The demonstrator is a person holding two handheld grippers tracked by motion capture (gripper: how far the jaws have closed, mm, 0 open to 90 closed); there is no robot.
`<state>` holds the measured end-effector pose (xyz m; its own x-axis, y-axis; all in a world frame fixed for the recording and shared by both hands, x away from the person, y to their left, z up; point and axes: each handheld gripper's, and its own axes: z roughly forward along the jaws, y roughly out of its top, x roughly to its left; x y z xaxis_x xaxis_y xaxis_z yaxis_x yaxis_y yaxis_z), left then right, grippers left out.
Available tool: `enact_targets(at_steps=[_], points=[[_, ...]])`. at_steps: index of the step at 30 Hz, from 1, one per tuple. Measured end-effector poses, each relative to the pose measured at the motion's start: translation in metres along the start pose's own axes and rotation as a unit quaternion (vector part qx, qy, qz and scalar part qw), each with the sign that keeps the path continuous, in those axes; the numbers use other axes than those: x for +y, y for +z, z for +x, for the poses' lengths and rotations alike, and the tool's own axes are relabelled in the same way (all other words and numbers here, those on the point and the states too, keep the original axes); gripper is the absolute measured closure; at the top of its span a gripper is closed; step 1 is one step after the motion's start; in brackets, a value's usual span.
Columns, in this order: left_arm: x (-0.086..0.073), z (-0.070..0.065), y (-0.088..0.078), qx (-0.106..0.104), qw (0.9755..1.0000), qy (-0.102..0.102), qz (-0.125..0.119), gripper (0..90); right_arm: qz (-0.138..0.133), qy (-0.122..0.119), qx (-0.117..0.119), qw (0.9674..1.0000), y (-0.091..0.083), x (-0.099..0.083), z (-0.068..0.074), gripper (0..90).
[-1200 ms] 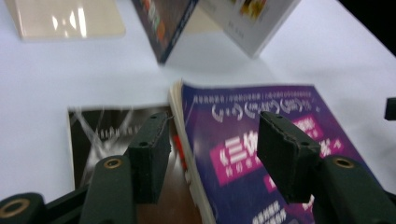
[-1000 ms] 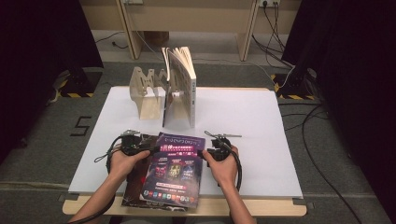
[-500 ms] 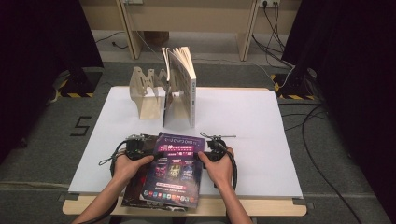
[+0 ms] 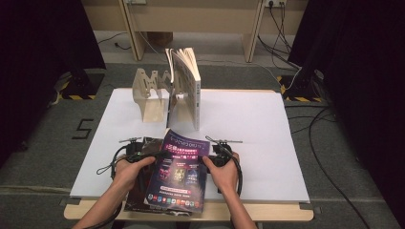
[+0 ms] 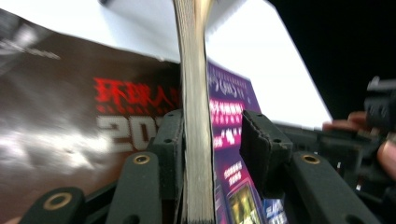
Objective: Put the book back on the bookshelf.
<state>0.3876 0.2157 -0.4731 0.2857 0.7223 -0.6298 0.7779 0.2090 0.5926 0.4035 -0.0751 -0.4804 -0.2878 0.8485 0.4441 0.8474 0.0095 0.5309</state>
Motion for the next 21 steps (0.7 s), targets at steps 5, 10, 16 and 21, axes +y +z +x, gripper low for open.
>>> enact_targets(at_steps=[5, 10, 16, 21], points=[[-0.007, 0.007, 0.005, 0.032, 0.9992, 0.022, 0.011, 76.0, -0.003, 0.003, 0.003, 1.0, 0.0, 0.0, -0.001, 46.2], [-0.003, 0.012, 0.003, 0.008, 0.9995, 0.028, 0.016, 81.4, 0.012, -0.017, 0.002, 0.9998, 0.0, 0.006, -0.001, 46.9], [-0.004, 0.018, -0.009, 0.009, 0.9992, 0.033, 0.022, 81.5, -0.005, -0.016, -0.003, 0.9999, 0.001, 0.028, -0.002, 46.8], [-0.004, 0.023, -0.011, 0.006, 0.9992, 0.028, 0.026, 81.3, -0.001, -0.016, -0.001, 0.9999, 0.011, 0.045, -0.001, 46.7]])
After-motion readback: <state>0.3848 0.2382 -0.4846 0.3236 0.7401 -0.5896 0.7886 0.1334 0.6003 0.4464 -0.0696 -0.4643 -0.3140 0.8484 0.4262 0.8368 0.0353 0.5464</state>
